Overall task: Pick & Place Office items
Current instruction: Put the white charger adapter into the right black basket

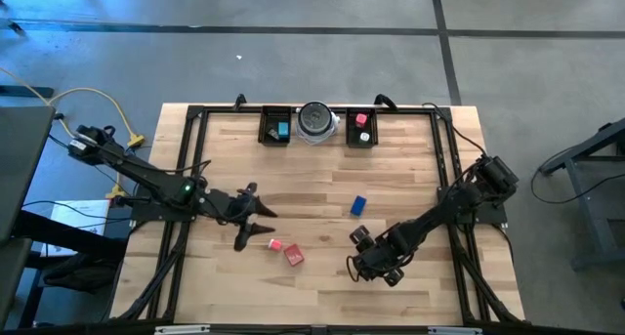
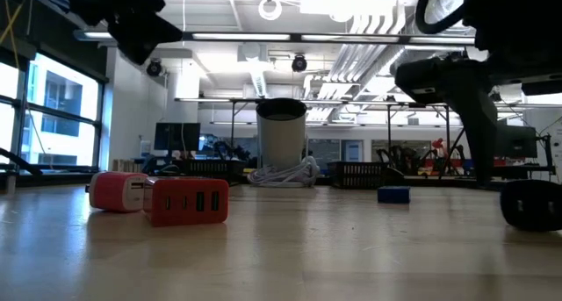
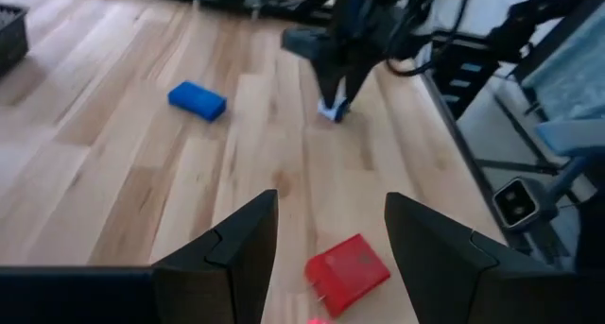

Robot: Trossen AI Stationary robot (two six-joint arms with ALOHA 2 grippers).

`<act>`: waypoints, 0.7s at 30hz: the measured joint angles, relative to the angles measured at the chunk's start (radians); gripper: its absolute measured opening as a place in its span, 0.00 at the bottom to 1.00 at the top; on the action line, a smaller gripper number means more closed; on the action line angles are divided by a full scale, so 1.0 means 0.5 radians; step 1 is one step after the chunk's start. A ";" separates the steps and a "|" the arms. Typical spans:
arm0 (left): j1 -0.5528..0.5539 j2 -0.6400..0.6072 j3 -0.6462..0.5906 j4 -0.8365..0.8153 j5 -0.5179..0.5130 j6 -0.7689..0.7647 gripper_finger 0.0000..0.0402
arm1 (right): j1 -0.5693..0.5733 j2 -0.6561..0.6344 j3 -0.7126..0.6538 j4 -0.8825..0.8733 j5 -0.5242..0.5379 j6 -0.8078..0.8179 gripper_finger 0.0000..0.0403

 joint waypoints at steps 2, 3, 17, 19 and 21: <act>-0.013 0.000 0.000 0.004 0.000 0.005 0.48 | -0.005 0.000 0.000 0.012 -0.002 0.000 0.46; -0.019 0.000 0.000 0.008 0.000 0.005 0.48 | -0.005 0.000 0.000 0.018 -0.008 0.001 0.46; -0.036 0.000 0.000 0.036 0.001 0.006 0.48 | -0.028 0.000 -0.113 0.164 -0.056 0.082 0.38; -0.036 0.000 0.000 0.036 0.001 0.006 0.48 | -0.038 0.000 -0.113 0.165 -0.056 0.105 0.32; -0.036 0.000 0.000 0.036 0.001 0.006 0.48 | -0.051 -0.002 -0.113 0.165 -0.063 0.124 0.27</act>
